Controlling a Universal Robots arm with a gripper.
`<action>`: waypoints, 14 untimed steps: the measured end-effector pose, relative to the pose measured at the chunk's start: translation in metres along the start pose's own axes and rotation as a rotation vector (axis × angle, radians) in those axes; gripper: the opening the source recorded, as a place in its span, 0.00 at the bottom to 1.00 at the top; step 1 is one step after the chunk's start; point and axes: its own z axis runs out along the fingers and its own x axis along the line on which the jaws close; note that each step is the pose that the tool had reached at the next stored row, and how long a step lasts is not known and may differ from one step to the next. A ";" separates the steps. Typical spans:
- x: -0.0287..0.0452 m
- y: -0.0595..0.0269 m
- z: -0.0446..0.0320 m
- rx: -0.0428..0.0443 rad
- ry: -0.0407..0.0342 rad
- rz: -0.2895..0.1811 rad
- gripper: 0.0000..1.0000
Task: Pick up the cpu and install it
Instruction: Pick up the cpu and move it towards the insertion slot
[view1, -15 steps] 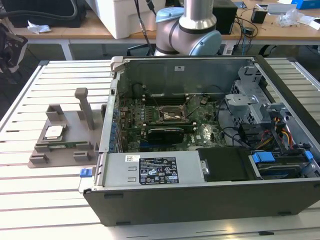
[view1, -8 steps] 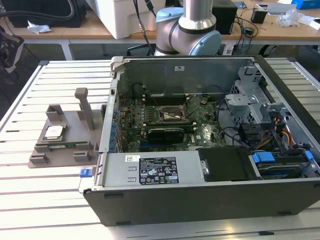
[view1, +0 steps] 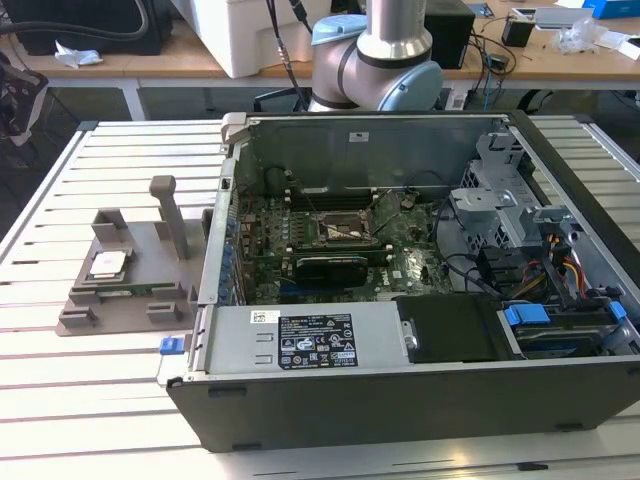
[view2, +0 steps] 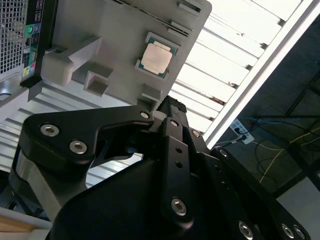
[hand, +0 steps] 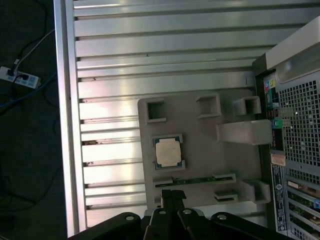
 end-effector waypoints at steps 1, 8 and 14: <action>0.0000 0.0000 0.0000 0.0000 -0.0001 0.000 0.11; 0.0001 0.0000 0.0000 0.0000 -0.0001 0.000 0.54; 0.0003 0.0000 0.0001 0.0032 -0.0004 0.000 0.54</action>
